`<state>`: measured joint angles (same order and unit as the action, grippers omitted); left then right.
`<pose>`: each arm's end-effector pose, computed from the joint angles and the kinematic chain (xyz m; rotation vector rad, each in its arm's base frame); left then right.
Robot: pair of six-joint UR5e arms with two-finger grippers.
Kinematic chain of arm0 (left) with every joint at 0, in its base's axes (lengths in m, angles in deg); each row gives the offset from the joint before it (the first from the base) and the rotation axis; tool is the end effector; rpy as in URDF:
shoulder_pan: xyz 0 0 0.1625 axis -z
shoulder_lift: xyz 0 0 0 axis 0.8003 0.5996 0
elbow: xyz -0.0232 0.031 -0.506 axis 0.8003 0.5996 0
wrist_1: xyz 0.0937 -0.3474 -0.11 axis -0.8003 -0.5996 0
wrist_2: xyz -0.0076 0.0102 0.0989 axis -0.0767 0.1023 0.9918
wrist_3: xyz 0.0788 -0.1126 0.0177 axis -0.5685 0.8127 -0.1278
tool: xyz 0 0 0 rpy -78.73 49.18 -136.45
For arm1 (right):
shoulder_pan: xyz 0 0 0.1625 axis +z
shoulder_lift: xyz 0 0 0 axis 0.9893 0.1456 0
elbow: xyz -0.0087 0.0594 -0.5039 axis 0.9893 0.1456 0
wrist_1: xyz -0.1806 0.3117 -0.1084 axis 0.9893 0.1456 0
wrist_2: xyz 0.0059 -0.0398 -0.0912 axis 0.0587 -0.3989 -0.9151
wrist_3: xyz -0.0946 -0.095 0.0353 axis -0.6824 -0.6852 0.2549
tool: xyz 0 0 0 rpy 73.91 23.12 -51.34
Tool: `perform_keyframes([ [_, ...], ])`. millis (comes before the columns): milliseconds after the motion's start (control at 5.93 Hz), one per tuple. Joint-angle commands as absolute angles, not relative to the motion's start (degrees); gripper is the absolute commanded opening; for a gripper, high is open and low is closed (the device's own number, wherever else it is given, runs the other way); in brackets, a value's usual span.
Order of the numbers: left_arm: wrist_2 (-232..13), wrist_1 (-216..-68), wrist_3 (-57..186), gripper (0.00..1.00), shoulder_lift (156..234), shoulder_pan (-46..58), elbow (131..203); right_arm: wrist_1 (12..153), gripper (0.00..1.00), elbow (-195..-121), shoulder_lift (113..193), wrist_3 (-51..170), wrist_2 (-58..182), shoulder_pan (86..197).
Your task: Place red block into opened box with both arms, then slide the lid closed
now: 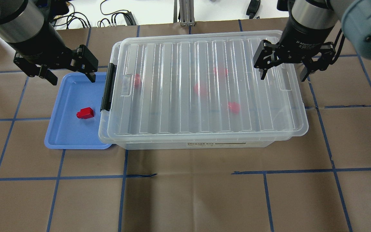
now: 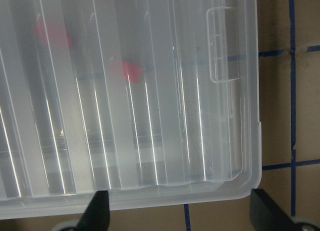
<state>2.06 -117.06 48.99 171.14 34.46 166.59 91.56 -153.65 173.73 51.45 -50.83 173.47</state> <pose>-0.1153 -0.4222 0.5593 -0.0515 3.1357 -0.0697 0.1472 -0.4369 0.5407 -0.1860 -3.1314 -0.0582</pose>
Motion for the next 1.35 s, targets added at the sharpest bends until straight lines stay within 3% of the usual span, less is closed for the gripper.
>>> perform_keyframes([
  [0, 2.0, -117.1, 49.0, 0.98, 171.2, 34.5, 166.6, 91.7, 1.00, -153.6, 173.6, 52.3, -50.3, 173.5],
  [674, 1.9, -117.0, 49.0, 0.98, 171.2, 34.4, 166.6, 96.6, 1.00, -154.0, 172.8, 49.8, -50.2, 171.0],
  [1180, 2.0, -117.0, 49.0, 0.98, 171.2, 34.3, 166.6, 100.4, 1.00, -154.4, 169.3, 35.2, -50.0, 158.3],
])
